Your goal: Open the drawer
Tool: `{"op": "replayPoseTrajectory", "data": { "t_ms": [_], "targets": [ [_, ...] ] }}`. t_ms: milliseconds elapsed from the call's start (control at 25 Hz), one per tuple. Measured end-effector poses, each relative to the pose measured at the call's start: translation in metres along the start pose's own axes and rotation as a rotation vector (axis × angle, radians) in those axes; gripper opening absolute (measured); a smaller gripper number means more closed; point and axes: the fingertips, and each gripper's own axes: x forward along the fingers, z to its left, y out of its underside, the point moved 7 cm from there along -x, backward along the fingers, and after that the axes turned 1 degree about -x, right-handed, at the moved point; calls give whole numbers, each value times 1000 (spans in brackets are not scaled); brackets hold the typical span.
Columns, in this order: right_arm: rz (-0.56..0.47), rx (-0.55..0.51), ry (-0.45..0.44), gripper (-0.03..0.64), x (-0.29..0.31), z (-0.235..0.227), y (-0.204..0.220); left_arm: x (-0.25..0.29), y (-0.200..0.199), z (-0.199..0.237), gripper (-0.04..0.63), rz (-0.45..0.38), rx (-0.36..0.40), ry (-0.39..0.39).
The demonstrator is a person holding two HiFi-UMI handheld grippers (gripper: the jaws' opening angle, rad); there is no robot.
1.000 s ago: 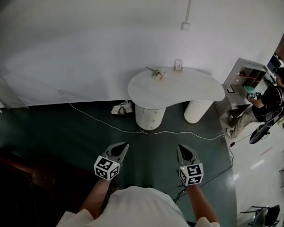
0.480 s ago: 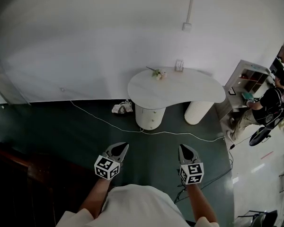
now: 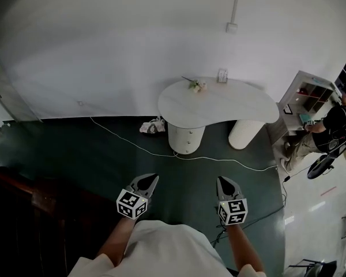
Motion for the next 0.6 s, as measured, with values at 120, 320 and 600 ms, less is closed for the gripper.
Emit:
{"op": "replayPoseTrajectory", "data": {
  "t_ms": [120, 320, 600],
  "targets": [
    [-1, 7, -4, 11, 1, -2, 2, 2, 1, 1, 6, 6, -1, 0],
    [15, 21, -3, 11, 13, -9, 4, 14, -4, 9, 6, 4, -4, 2],
    [66, 25, -5, 11, 48, -9, 10, 39, -6, 40, 6, 16, -18, 21]
  ]
}}
